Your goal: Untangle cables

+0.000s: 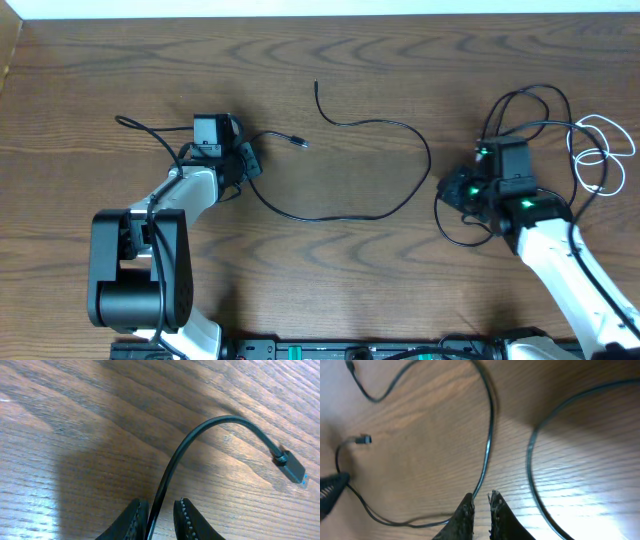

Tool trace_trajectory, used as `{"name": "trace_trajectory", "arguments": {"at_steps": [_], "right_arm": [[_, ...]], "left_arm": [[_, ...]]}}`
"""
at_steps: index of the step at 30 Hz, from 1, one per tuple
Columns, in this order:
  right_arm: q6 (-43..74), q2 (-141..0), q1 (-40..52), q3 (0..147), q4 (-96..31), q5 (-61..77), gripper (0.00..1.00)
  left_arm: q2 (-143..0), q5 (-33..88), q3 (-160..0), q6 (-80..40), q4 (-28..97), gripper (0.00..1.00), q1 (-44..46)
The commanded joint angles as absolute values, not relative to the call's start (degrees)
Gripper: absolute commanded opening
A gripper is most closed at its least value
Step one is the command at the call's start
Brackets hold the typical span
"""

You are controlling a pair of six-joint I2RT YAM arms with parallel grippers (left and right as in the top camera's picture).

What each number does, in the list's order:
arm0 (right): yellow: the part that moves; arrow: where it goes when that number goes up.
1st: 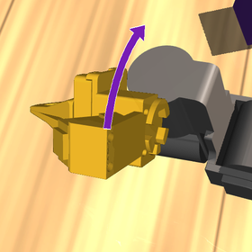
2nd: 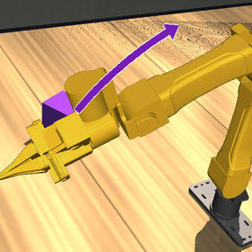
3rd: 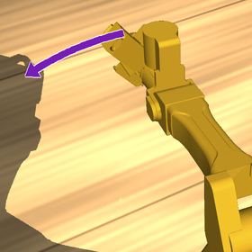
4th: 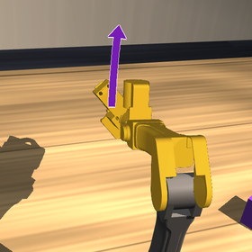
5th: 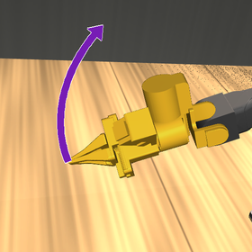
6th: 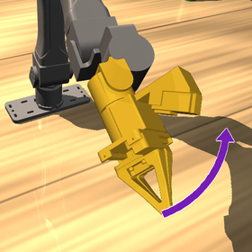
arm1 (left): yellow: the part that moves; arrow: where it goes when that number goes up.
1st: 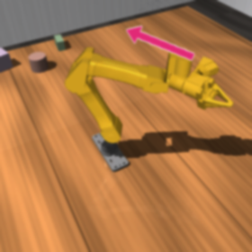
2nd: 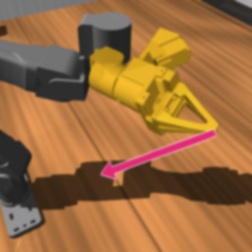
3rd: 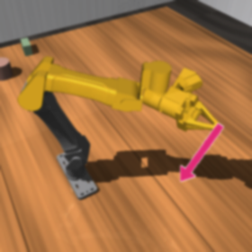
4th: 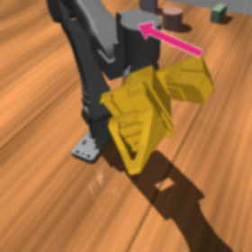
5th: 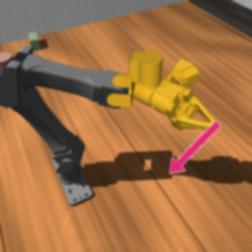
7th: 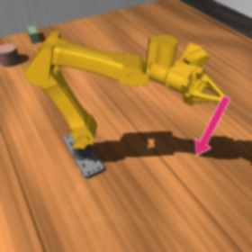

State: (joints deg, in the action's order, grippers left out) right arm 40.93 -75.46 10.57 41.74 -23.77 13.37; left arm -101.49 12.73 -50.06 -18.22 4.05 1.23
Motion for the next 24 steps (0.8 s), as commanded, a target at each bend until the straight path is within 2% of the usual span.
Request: {"name": "trace_trajectory", "arguments": {"at_steps": [1, 10, 12, 15, 21, 24], "right_arm": [[40.2, -78.2, 13.2, 42.0, -22.7, 13.7, 0.09], [40.2, -87.2, 17.3, 42.0, -13.0, 13.4, 0.09], [40.2, -88.0, 17.2, 42.0, -10.3, 12.4, 0.16], [40.2, -88.1, 17.2, 42.0, -7.7, 6.5, 0.35], [40.2, -88.1, 17.2, 42.0, -7.2, -4.3, 0.48], [40.8, -88.6, 17.3, 41.9, -7.2, -4.3, 0.49]], "left_arm": [[-102.2, 14.2, -49.8, -18.3, 4.0, 0.24, 1.1], [-102.2, 14.6, -49.8, -18.4, 3.7, 0.24, 1.1], [-102.2, 14.6, -49.8, -18.4, 3.7, 0.24, 1.1], [-102.2, 16.2, -49.8, -18.4, 2.9, 0.24, 1.1], [-102.2, 21.6, -49.8, -18.3, 1.6, 0.24, 1.1], [-102.2, 21.6, -49.8, -18.3, 1.6, 0.24, 1.1]]}}
